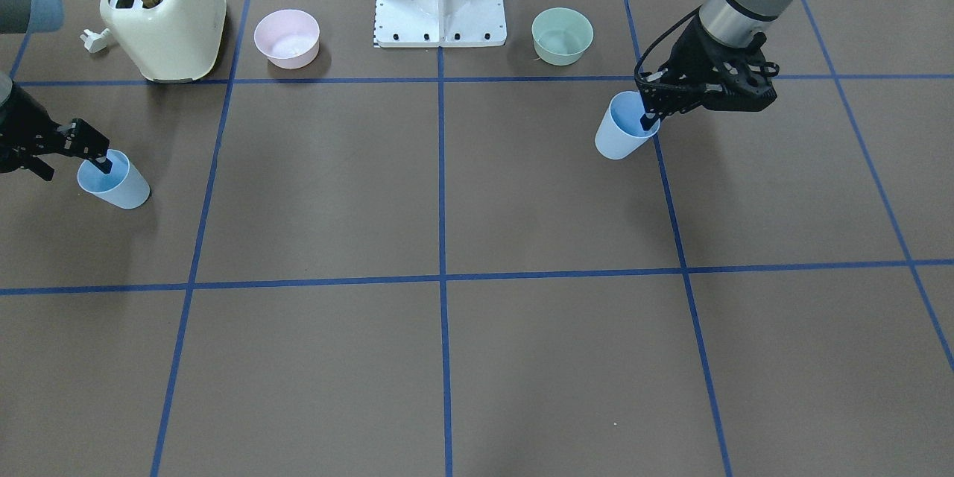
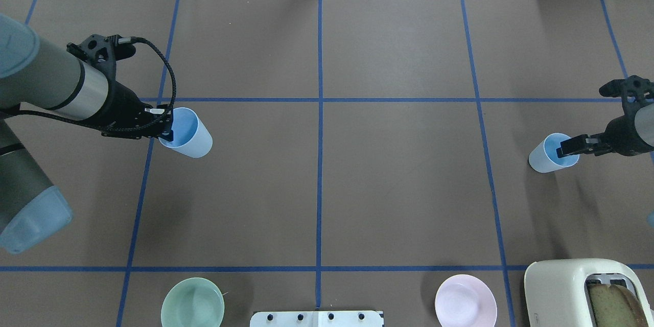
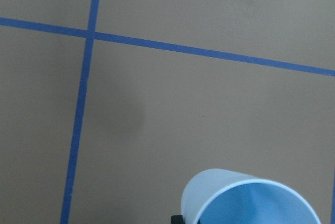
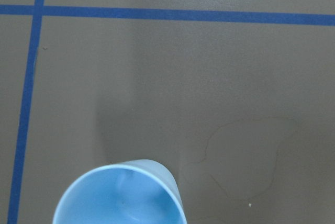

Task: Stack blue cups with both arms
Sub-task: 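Close both grippers on the cup rims and lift the cups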

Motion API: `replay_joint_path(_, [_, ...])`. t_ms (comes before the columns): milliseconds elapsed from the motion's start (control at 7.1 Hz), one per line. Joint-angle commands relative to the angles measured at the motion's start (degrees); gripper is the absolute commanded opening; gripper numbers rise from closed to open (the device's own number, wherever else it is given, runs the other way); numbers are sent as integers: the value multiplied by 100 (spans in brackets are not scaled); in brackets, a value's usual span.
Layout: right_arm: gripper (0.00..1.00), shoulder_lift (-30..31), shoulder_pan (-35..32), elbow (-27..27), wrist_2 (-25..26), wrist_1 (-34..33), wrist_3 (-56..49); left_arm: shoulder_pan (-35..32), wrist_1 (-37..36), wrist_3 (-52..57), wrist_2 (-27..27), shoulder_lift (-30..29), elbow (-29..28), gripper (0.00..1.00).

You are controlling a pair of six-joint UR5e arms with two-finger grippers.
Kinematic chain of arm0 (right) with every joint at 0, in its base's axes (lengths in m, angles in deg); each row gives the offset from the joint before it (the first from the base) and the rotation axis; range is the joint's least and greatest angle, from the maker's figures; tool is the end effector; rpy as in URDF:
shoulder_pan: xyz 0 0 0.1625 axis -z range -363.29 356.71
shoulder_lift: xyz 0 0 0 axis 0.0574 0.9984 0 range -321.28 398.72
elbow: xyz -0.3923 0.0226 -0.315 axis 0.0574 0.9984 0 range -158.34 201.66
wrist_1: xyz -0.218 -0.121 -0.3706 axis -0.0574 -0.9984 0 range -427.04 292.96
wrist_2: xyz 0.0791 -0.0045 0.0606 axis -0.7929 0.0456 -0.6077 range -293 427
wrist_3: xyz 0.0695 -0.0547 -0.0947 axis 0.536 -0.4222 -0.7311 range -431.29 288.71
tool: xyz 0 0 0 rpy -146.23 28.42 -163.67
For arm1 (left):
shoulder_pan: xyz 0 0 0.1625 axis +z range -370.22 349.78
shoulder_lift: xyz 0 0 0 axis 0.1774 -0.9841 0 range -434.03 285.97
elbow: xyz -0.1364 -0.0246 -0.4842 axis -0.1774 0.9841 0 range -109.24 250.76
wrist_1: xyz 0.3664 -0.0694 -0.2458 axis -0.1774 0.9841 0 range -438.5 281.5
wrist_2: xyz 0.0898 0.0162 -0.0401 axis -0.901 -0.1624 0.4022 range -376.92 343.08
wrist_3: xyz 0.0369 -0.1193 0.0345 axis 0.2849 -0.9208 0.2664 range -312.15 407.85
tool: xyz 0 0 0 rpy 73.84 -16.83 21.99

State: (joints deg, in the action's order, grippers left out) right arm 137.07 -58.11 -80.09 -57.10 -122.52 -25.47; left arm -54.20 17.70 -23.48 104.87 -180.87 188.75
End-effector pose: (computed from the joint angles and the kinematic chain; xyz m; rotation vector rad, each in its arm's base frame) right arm -0.2369 -0.4412 0.6588 0.1158 -0.8511 -0.0228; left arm 0.3841 -0.4611 0.3357 0.0090 1.0080 -0.1569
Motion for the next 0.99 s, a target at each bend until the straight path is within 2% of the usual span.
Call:
replay_joint_path(0, [6, -52, 15, 24, -52, 2, 7, 127, -329, -118, -32, -258, 83, 0])
replay_joint_path(141, [0, -61, 15, 41, 0, 11, 137, 136, -330, -205, -32, -267, 92, 0])
replay_joint_path(423, [0, -227, 33, 41, 35, 11, 429, 258, -391, -380, -40, -441, 66, 0])
replay_joint_path(563, [0, -376, 33, 41, 1, -7, 472, 424, -617, -581, -136, -712, 48, 0])
replay_joint_path(845, [0, -692, 24, 68, -244, -173, 472, 933, -1180, -767, -706, -1398, -153, 0])
